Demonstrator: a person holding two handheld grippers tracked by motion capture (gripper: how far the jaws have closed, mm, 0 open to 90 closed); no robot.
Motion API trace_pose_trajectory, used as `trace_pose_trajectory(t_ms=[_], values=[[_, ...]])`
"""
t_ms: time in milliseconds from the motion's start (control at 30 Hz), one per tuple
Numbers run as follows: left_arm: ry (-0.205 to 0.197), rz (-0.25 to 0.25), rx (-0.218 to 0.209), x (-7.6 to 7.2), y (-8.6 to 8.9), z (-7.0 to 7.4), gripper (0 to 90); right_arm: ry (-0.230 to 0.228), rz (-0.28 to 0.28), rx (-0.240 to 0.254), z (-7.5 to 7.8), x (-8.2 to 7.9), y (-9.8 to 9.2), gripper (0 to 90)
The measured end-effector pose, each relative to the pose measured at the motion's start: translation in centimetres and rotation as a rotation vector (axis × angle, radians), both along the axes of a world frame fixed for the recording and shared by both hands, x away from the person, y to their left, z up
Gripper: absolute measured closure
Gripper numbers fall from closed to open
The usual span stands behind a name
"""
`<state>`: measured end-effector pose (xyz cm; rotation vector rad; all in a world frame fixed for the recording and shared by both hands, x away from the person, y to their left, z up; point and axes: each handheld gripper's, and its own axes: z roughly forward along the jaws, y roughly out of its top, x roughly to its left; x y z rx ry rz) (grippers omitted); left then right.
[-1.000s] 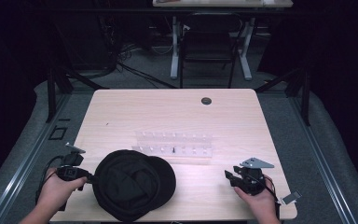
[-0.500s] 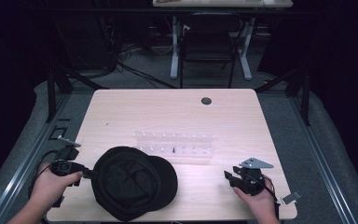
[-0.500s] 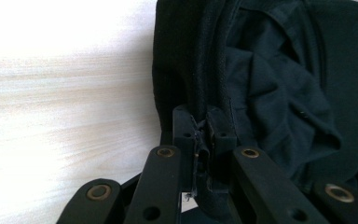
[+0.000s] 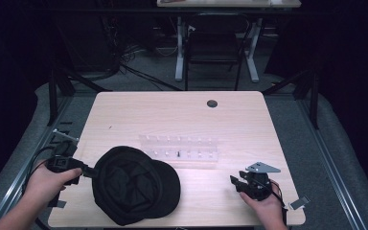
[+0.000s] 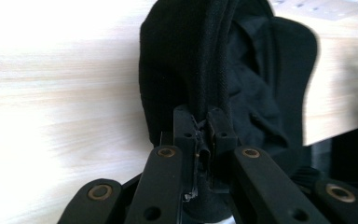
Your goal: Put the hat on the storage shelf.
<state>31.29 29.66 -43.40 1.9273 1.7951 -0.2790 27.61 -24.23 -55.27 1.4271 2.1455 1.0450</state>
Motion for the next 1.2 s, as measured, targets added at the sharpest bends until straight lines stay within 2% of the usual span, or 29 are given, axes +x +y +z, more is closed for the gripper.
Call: trace_pose_trajectory(t_ms=[133,167,233,333,500,700,1067,1133,1167,1200], values=[[0.01,-0.014,-0.019,0.1,-0.4,1.2,85.2,-0.002,0.0,0.007,0.0,0.0,0.0,55.6],[0.016,-0.002,-0.033,0.1,-0.6,1.5,85.2,-0.002,0.0,0.008,0.0,0.0,0.0,55.6],[0.016,-0.014,-0.054,0.1,-0.6,2.1,85.2,-0.001,0.0,0.004,0.0,0.0,0.0,55.6],[0.029,-0.007,-0.093,0.1,-0.7,2.9,85.2,-0.002,0.0,0.004,0.0,0.0,0.0,55.6],[0.06,0.002,-0.143,0.2,-0.8,3.5,85.2,-0.006,0.003,0.004,0.0,0.0,-0.1,55.6],[0.087,0.022,-0.178,0.1,-1.2,4.0,85.1,-0.003,0.003,0.004,0.0,0.0,-0.1,55.6],[0.089,0.022,-0.237,0.2,-1.4,5.2,85.2,-0.002,0.003,0.002,0.0,0.1,-0.2,55.7],[0.077,0.037,-0.253,0.1,-1.4,5.4,85.2,-0.002,0.003,0.003,0.0,0.1,-0.2,55.7],[0.079,0.035,-0.243,0.2,-1.4,5.6,85.2,-0.002,0.002,0.004,0.0,0.1,-0.2,55.6],[0.083,0.032,-0.261,0.2,-1.3,5.7,85.2,-0.002,0.001,0.003,0.0,0.1,-0.2,55.6]])
